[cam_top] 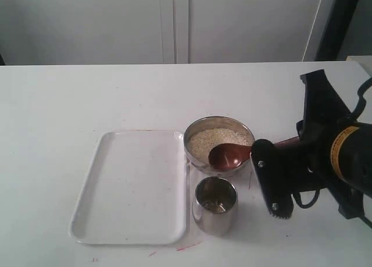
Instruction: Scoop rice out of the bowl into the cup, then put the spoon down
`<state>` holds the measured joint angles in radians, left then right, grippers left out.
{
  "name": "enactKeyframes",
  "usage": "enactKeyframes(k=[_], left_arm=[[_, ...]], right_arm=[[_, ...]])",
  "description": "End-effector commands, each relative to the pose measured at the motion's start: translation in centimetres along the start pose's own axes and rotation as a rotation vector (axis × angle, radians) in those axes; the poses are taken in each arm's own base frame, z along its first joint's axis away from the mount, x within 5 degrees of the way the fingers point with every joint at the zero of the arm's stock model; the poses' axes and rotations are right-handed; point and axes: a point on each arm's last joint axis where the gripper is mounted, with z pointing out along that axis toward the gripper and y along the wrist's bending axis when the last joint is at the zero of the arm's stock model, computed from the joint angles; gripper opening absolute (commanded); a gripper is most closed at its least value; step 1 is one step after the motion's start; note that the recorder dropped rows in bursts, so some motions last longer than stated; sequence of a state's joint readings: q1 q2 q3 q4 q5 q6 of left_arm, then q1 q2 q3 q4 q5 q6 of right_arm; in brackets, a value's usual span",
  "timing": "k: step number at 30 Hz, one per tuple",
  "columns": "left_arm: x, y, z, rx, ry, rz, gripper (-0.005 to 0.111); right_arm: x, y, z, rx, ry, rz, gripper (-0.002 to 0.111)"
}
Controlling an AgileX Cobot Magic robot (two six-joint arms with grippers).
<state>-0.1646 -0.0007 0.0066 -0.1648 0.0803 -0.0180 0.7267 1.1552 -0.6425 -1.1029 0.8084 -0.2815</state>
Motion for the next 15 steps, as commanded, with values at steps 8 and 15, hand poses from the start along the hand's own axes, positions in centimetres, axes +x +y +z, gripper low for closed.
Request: enactKeyframes(k=[8,15], left_arm=[[-0.2,-0.1,0.0,0.009,-0.008,-0.006,0.014],[-0.2,-0.1,0.0,0.009,-0.008,-0.006,0.014]], right_arm=[[0.1,0.1,-0.2,-0.005,0.008,0.239,0.0],[0.8,-1.0,-1.8,-0.153,0.156,0.926,0.0]])
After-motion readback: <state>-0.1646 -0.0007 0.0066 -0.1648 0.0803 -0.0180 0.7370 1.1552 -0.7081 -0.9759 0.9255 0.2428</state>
